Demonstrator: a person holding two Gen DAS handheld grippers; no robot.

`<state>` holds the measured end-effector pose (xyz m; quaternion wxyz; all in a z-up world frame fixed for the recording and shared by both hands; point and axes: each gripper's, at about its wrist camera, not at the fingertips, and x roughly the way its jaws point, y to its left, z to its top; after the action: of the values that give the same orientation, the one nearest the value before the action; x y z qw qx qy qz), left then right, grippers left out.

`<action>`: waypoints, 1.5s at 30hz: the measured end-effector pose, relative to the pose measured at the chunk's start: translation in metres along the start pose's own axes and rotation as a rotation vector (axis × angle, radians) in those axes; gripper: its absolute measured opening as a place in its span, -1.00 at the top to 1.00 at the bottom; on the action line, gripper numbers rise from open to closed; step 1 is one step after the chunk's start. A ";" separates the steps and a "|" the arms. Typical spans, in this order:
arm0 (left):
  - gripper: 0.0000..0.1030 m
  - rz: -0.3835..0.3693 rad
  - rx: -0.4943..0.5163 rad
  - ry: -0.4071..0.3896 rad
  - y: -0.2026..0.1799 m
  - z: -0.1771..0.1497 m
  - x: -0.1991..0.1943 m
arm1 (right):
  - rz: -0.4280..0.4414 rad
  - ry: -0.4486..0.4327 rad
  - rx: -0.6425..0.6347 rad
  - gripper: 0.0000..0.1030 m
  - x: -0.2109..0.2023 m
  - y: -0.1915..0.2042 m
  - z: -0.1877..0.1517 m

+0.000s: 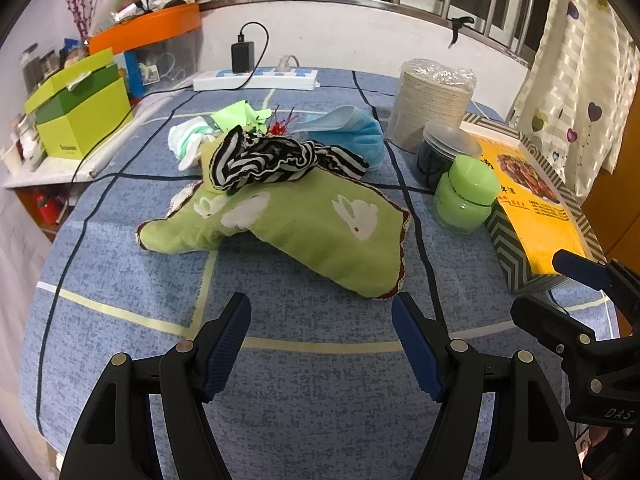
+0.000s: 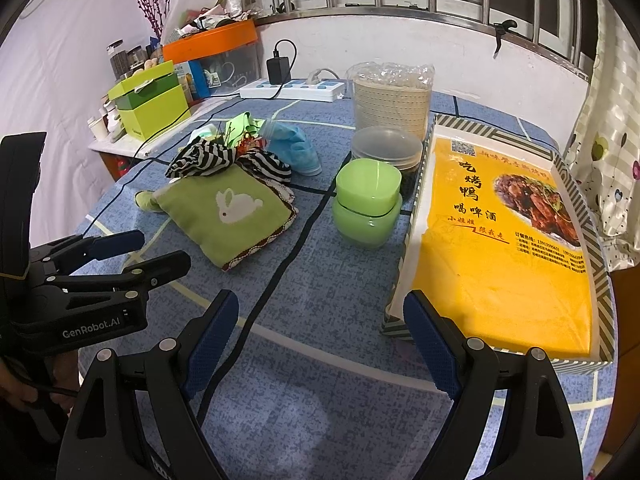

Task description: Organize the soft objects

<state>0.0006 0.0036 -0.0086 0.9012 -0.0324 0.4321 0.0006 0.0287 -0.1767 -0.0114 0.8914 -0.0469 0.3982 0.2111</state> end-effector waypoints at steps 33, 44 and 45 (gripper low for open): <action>-0.43 -0.015 -0.094 -0.064 0.048 0.014 -0.006 | 0.027 -0.014 -0.065 -0.65 0.012 0.024 0.026; -0.43 -0.050 -0.125 -0.089 0.071 0.031 0.010 | 0.039 -0.030 -0.099 -0.65 0.024 0.037 0.045; -0.43 -0.058 -0.124 -0.089 0.071 0.033 0.012 | 0.041 -0.030 -0.101 -0.65 0.026 0.038 0.047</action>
<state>0.0313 0.0759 -0.0013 0.9153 -0.1008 0.3898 0.0028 0.0605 -0.1215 0.0047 0.8893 -0.0805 0.3745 0.2500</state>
